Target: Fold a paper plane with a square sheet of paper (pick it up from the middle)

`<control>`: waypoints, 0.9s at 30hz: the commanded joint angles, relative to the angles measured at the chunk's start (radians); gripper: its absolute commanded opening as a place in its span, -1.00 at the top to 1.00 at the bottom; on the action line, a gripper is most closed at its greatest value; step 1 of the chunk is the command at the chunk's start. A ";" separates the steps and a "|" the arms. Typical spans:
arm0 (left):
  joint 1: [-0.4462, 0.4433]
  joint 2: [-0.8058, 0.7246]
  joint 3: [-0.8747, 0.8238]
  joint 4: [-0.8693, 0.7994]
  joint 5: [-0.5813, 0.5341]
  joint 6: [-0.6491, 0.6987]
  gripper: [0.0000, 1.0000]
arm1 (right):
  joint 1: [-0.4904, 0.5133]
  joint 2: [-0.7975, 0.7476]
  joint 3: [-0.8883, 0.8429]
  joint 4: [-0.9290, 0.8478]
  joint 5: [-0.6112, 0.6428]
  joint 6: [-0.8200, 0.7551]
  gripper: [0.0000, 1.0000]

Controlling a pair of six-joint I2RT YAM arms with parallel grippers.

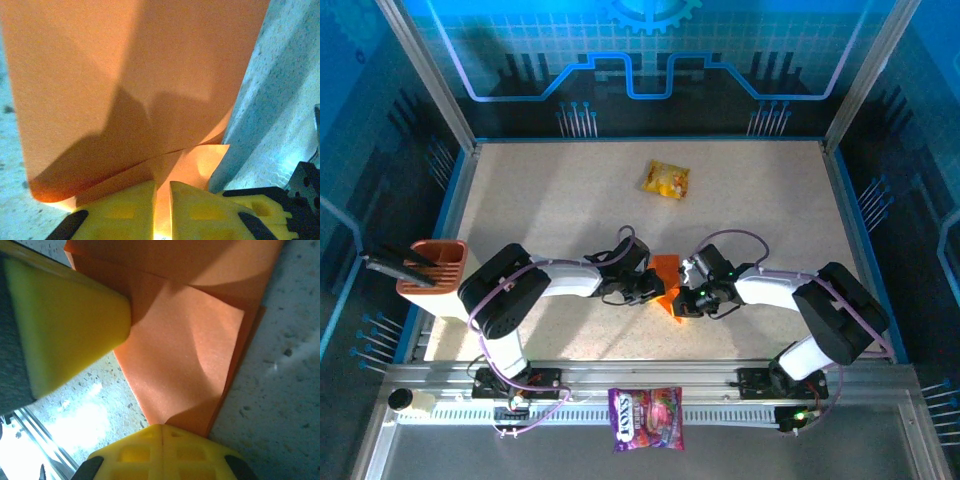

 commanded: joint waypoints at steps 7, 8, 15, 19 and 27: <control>-0.084 -0.040 -0.010 -0.003 -0.036 -0.044 0.92 | -0.026 0.054 -0.026 -0.091 0.082 0.002 1.00; -0.094 -0.027 -0.018 0.031 -0.028 -0.059 0.95 | -0.028 0.057 -0.028 -0.092 0.082 0.002 1.00; -0.086 0.008 -0.089 0.071 -0.067 -0.091 1.00 | -0.034 0.047 -0.034 -0.103 0.094 -0.002 1.00; -0.043 0.016 -0.125 0.132 -0.040 -0.084 1.00 | -0.034 0.051 -0.042 -0.107 0.108 -0.001 1.00; 0.047 0.002 -0.119 0.085 -0.023 -0.043 1.00 | -0.034 0.040 -0.058 -0.110 0.124 0.002 1.00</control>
